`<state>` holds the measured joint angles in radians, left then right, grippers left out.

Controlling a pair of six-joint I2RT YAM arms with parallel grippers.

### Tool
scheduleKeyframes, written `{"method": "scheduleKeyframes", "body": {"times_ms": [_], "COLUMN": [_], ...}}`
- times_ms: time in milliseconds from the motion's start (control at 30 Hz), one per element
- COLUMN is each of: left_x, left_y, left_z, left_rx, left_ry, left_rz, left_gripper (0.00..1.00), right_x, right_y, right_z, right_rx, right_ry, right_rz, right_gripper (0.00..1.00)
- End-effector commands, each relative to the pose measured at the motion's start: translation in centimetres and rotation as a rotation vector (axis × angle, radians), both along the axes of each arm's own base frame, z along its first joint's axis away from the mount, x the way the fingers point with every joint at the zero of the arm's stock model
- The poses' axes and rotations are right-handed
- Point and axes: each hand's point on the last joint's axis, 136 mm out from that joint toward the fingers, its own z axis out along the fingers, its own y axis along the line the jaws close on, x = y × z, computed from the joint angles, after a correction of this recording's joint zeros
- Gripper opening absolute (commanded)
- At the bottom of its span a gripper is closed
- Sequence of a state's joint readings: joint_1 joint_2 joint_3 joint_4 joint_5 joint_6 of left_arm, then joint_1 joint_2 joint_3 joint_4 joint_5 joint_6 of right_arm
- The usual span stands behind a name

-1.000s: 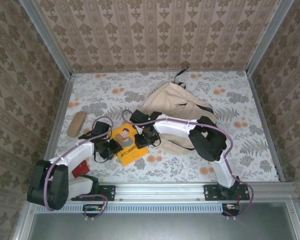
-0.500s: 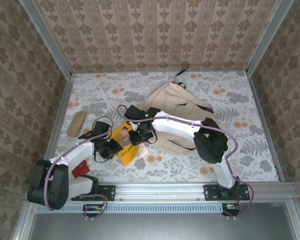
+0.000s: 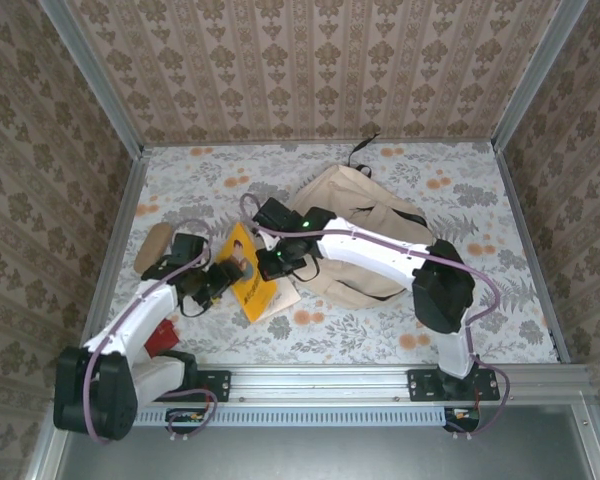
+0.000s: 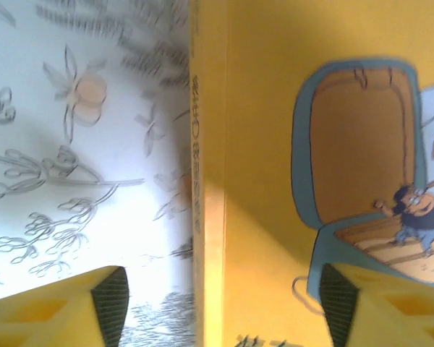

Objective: Pack the student bag

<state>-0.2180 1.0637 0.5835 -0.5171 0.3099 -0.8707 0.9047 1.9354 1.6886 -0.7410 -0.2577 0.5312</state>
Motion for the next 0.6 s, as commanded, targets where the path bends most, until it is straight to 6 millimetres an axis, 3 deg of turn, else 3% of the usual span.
{"method": "scheduleKeyframes", "body": {"times_ms": [0, 300, 433, 567], "left_x": [1.0, 2.9, 3.8, 4.5], "left_y": [-0.9, -4.3, -6.5, -7.2], "left_z": [2.5, 3.0, 4.4, 4.7], "left_rx": [-0.094, -0.289, -0.429, -0.457], "left_ry": [-0.076, -0.127, -0.155, -0.156], "left_rz": [-0.007, -0.083, -0.149, -0.167], "left_gripper": [0.8, 0.89, 0.89, 0.86], "right_x": [1.8, 4.1, 4.9, 5.5], "right_y": [-0.5, -3.0, -3.8, -4.5], "right_z": [4.2, 2.5, 2.4, 2.2], "right_rx": [0.161, 0.223, 0.255, 0.26], "right_ry": [-0.025, 0.062, 0.074, 0.083], "right_rz": [-0.039, -0.137, -0.161, -0.183], "right_gripper": [0.0, 0.0, 0.0, 0.0]}}
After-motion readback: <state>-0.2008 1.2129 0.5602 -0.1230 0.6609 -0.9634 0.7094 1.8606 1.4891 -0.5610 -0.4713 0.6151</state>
